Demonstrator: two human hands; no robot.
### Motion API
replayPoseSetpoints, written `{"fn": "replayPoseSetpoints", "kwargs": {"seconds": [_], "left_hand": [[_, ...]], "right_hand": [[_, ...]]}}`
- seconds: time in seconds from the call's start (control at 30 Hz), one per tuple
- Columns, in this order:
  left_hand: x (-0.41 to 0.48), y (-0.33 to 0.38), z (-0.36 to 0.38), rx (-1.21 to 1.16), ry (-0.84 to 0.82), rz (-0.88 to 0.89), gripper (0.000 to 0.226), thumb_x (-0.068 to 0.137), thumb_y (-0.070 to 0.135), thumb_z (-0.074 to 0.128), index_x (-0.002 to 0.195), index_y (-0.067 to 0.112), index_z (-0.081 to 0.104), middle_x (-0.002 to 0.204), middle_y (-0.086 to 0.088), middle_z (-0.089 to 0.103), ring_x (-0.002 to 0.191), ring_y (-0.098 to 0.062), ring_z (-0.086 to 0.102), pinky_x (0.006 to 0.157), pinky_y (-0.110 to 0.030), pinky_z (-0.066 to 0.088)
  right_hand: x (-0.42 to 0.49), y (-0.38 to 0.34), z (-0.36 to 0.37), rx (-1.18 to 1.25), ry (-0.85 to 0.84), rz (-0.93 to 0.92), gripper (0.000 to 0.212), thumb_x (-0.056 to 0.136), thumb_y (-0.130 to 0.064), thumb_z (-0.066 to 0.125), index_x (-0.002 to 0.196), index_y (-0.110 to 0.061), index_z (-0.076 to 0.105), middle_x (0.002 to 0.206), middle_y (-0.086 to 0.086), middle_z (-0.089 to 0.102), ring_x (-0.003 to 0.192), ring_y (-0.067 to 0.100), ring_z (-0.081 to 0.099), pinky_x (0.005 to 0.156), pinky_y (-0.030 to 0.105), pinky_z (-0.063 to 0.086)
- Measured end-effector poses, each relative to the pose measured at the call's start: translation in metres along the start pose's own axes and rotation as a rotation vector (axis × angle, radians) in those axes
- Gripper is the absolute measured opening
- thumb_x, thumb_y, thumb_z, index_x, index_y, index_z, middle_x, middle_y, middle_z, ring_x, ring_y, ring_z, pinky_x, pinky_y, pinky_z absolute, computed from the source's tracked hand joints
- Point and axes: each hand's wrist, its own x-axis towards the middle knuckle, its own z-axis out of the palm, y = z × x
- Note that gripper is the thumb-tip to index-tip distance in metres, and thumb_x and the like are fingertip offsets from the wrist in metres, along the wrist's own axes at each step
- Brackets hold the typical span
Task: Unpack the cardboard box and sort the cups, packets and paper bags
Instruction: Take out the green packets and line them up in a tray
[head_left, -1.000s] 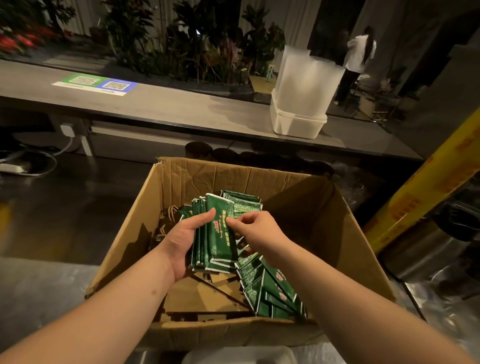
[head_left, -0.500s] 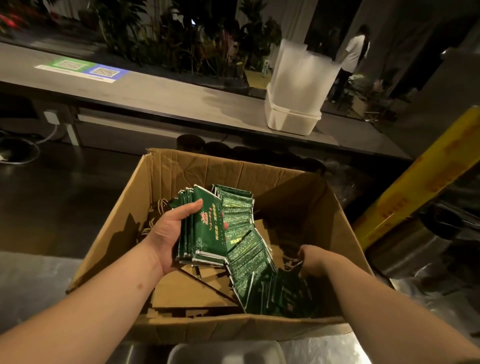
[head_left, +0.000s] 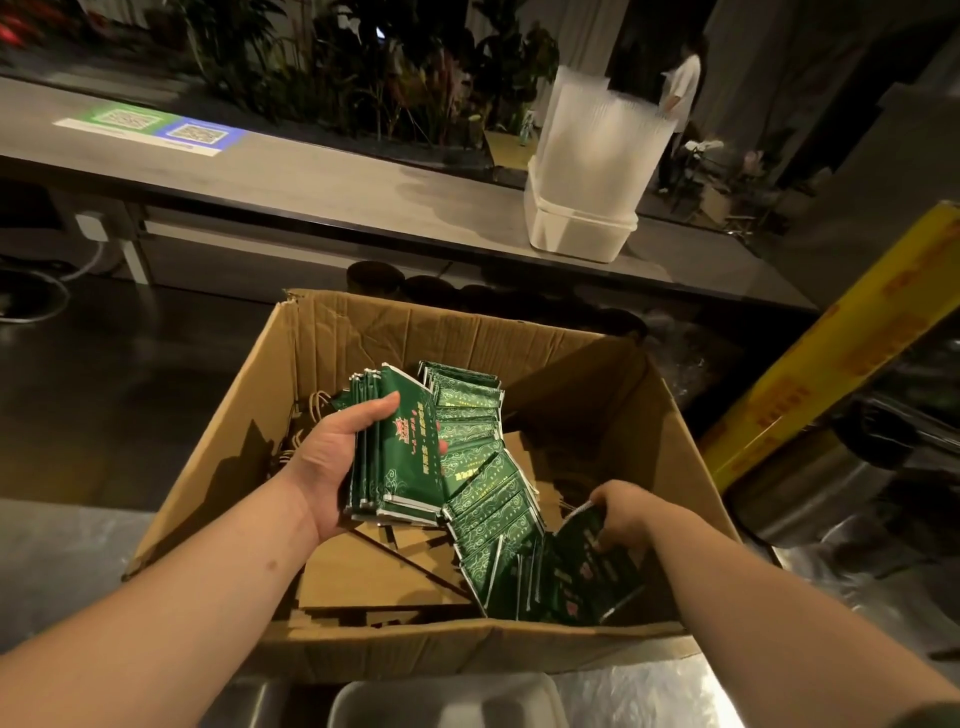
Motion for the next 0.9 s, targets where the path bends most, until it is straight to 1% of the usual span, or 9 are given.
{"fn": "replayPoseSetpoints", "kwargs": {"seconds": [0.07, 0.17, 0.23, 0.33, 0.43, 0.5, 0.67, 0.77, 0.9], "left_hand": [[-0.001, -0.001, 0.0, 0.009, -0.005, 0.001, 0.058, 0.081, 0.033, 0.066, 0.129, 0.001, 0.063, 0.123, -0.031, 0.067, 0.116, -0.049, 0.064, 0.102, -0.062, 0.047], [-0.002, 0.0, 0.001, -0.002, 0.001, 0.005, 0.056, 0.082, 0.033, 0.064, 0.129, 0.002, 0.063, 0.125, -0.028, 0.067, 0.117, -0.047, 0.065, 0.102, -0.062, 0.047], [-0.003, 0.0, 0.001, -0.001, 0.005, 0.002, 0.057, 0.082, 0.033, 0.064, 0.13, 0.002, 0.062, 0.126, -0.029, 0.067, 0.119, -0.048, 0.063, 0.104, -0.063, 0.046], [-0.004, 0.0, 0.001, 0.005, -0.001, 0.004, 0.057, 0.083, 0.033, 0.064, 0.13, 0.001, 0.063, 0.128, -0.03, 0.066, 0.122, -0.048, 0.061, 0.105, -0.063, 0.046], [-0.004, 0.0, 0.001, 0.009, 0.004, 0.006, 0.056, 0.083, 0.034, 0.064, 0.129, 0.002, 0.063, 0.128, -0.029, 0.065, 0.121, -0.048, 0.061, 0.103, -0.062, 0.047], [-0.005, 0.0, 0.002, 0.013, 0.005, -0.001, 0.057, 0.083, 0.035, 0.064, 0.131, 0.002, 0.062, 0.128, -0.03, 0.065, 0.122, -0.049, 0.061, 0.105, -0.063, 0.045], [-0.007, 0.001, 0.002, 0.008, 0.003, 0.012, 0.057, 0.083, 0.033, 0.063, 0.131, 0.001, 0.062, 0.129, -0.03, 0.065, 0.123, -0.048, 0.06, 0.102, -0.061, 0.048], [-0.006, 0.001, 0.001, 0.004, 0.002, 0.011, 0.056, 0.083, 0.033, 0.063, 0.13, 0.002, 0.063, 0.13, -0.029, 0.065, 0.122, -0.047, 0.061, 0.102, -0.061, 0.048], [-0.006, 0.002, 0.003, 0.003, -0.004, 0.002, 0.057, 0.084, 0.033, 0.063, 0.131, 0.001, 0.062, 0.131, -0.03, 0.064, 0.123, -0.048, 0.06, 0.106, -0.063, 0.044]], "right_hand": [[-0.001, -0.001, -0.003, 0.059, 0.019, -0.028, 0.054, 0.087, -0.005, 0.075, 0.135, -0.022, 0.056, 0.126, 0.001, 0.057, 0.12, 0.023, 0.056, 0.095, 0.037, 0.056], [-0.004, -0.005, -0.004, 0.017, -0.097, -0.086, 0.032, 0.088, -0.005, 0.073, 0.115, -0.021, 0.068, 0.113, -0.002, 0.063, 0.109, 0.019, 0.061, 0.092, 0.035, 0.057], [-0.007, -0.009, 0.0, 0.0, -0.16, -0.11, 0.033, 0.086, -0.006, 0.075, 0.113, -0.025, 0.068, 0.113, -0.002, 0.066, 0.11, 0.022, 0.063, 0.091, 0.038, 0.058], [-0.009, -0.015, 0.005, 0.0, -0.192, -0.144, 0.048, 0.083, -0.004, 0.077, 0.125, -0.022, 0.063, 0.12, 0.0, 0.064, 0.115, 0.026, 0.061, 0.092, 0.039, 0.058], [-0.011, -0.019, 0.005, -0.035, -0.239, -0.164, 0.051, 0.084, -0.003, 0.076, 0.128, -0.022, 0.061, 0.124, 0.0, 0.061, 0.114, 0.024, 0.059, 0.087, 0.034, 0.058], [-0.01, -0.019, 0.008, -0.065, -0.226, -0.164, 0.054, 0.085, -0.003, 0.075, 0.133, -0.023, 0.06, 0.127, 0.001, 0.061, 0.117, 0.024, 0.059, 0.091, 0.035, 0.056], [-0.01, -0.022, 0.009, -0.049, -0.198, -0.176, 0.036, 0.09, -0.008, 0.072, 0.121, -0.023, 0.067, 0.114, -0.003, 0.065, 0.112, 0.021, 0.061, 0.092, 0.035, 0.054], [-0.01, -0.019, 0.0, 0.099, -0.197, -0.171, 0.033, 0.093, -0.009, 0.068, 0.122, -0.025, 0.063, 0.113, -0.005, 0.063, 0.112, 0.018, 0.06, 0.093, 0.036, 0.051], [-0.013, -0.015, -0.007, 0.536, -0.149, -0.168, 0.026, 0.097, -0.005, 0.062, 0.116, -0.022, 0.067, 0.113, 0.005, 0.073, 0.108, 0.022, 0.069, 0.099, 0.047, 0.054]]}}
